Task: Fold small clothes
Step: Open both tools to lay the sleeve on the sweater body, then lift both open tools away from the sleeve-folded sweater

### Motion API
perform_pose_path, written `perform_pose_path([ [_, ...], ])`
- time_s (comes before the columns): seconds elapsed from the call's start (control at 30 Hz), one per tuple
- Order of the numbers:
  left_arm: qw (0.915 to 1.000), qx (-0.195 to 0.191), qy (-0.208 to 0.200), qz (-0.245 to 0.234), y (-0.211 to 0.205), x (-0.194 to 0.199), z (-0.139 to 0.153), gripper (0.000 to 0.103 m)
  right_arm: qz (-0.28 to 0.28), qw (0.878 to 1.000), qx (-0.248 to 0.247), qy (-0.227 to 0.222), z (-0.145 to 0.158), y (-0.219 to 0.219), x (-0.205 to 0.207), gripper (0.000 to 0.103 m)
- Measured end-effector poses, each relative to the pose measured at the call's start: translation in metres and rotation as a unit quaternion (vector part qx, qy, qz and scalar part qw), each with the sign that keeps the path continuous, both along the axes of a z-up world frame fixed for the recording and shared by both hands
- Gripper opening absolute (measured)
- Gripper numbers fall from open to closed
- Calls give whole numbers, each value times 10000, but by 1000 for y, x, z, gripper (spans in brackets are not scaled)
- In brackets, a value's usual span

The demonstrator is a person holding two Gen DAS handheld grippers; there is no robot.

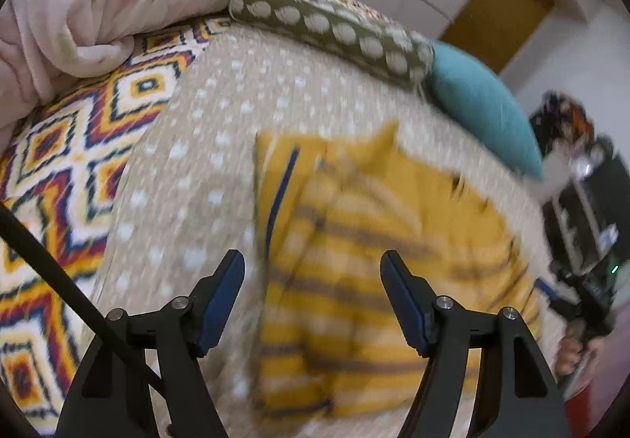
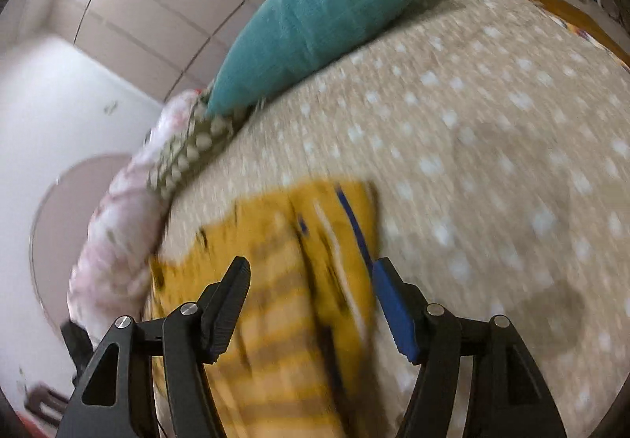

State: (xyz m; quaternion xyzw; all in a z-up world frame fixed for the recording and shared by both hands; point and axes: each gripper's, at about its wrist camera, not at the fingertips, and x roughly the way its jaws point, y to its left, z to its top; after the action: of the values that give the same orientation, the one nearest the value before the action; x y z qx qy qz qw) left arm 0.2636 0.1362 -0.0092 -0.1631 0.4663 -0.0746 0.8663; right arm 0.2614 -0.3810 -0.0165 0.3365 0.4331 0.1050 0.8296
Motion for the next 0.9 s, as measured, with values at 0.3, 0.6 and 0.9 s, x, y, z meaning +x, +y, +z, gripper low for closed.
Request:
perform_pose_path([
  [0.3,9840,1582,290,-767,-38,-36,-34,45,917,9953,-177,274,-36,44,-60,13],
  [0.6,9632,2678,238,42,-3,-47,-7,34,436,9976,-407,351,-36,10,-78,13],
  [0.9,9820,1735,-286,687,1,-83,4,73,695,9859,-1373,-657,39,69,-86,16],
])
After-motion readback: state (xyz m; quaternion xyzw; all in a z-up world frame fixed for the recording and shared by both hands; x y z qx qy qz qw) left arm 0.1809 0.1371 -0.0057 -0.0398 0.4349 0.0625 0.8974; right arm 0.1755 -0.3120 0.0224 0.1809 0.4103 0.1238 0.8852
